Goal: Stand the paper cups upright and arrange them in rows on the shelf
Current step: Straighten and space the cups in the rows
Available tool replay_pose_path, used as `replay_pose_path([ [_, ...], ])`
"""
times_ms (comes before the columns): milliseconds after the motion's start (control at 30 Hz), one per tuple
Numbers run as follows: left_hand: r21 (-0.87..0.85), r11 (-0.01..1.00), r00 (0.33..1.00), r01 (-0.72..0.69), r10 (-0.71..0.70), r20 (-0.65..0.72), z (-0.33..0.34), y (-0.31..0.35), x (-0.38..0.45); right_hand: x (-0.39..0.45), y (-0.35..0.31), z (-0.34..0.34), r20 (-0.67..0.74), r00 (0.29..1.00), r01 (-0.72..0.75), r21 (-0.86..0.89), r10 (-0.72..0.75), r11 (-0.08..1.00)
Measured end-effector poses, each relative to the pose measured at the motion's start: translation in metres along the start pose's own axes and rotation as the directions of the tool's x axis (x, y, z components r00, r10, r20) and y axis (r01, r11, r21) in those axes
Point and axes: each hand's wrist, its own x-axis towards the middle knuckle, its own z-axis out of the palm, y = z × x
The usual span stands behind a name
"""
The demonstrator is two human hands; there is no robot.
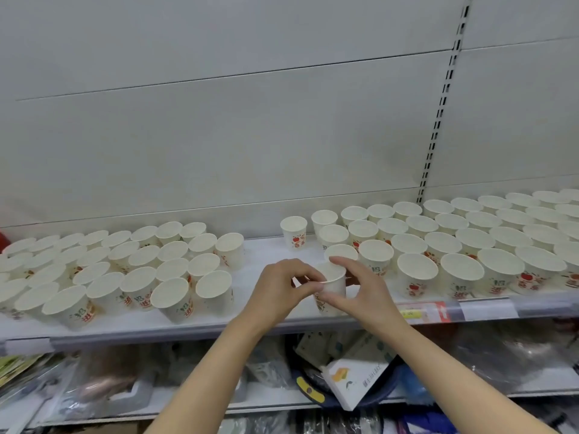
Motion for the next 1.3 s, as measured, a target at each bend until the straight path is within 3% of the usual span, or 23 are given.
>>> replay_pose_path([
  [100, 0.196, 0.971, 0.972, 0.136, -0.092, -0.218, -0.013, -0.028, -0.013, -0.017, 0.004, -0.005, -0.044, 0.995, -0.089, 0.034, 0.09, 0.995],
  [167, 0.463, 0.826, 0.913, 0.321, -0.139, -0.384, -0.032, -0.059, -0.024, -0.027, 0.009, -0.015, -0.108, 0.985, -0.126, 0.083, 0.134, 0.989],
  [233, 0.615, 0.66, 0.894, 0.433, -0.223, -0.389, -0.05, -0.083, -0.031, -0.034, 0.013, -0.027, -0.177, 0.972, -0.142, 0.094, 0.157, 0.985],
  [333, 0.711, 0.543, 0.894, 0.446, -0.312, -0.322, -0.058, -0.094, -0.033, -0.035, 0.021, -0.038, -0.243, 0.955, -0.162, 0.046, 0.168, 0.986],
  [500, 0.67, 0.617, 0.91, 0.413, -0.255, -0.326, -0.055, -0.083, -0.03, -0.028, 0.034, -0.042, -0.279, 0.947, -0.2, -0.13, 0.157, 0.971],
  [633, 0.626, 0.733, 0.962, 0.266, -0.164, -0.217, -0.027, -0.054, -0.011, -0.021, 0.036, -0.034, -0.245, 0.959, -0.208, -0.27, 0.142, 0.94],
  [833, 0.641, 0.749, 0.986, 0.166, -0.111, -0.125, 0.008, -0.032, 0.019, -0.013, 0.039, -0.03, -0.149, 0.982, -0.168, -0.431, 0.114, 0.886],
  [933, 0.642, 0.751, 0.988, 0.154, -0.109, -0.11, 0.011, -0.032, 0.029, -0.012, 0.042, -0.04, -0.176, 0.982, -0.046, -0.578, -0.069, 0.815],
  [1033, 0.637, 0.76, 0.991, 0.127, -0.075, -0.107, 0.012, -0.03, 0.037, -0.002, 0.044, -0.053, -0.09, 0.974, 0.106, -0.626, -0.206, 0.772],
  [1300, 0.617, 0.779, 0.994, 0.113, -0.083, -0.077, 0.027, -0.032, 0.05, 0.007, 0.041, -0.09, 0.127, 0.992, 0.067, -0.573, 0.009, 0.817],
])
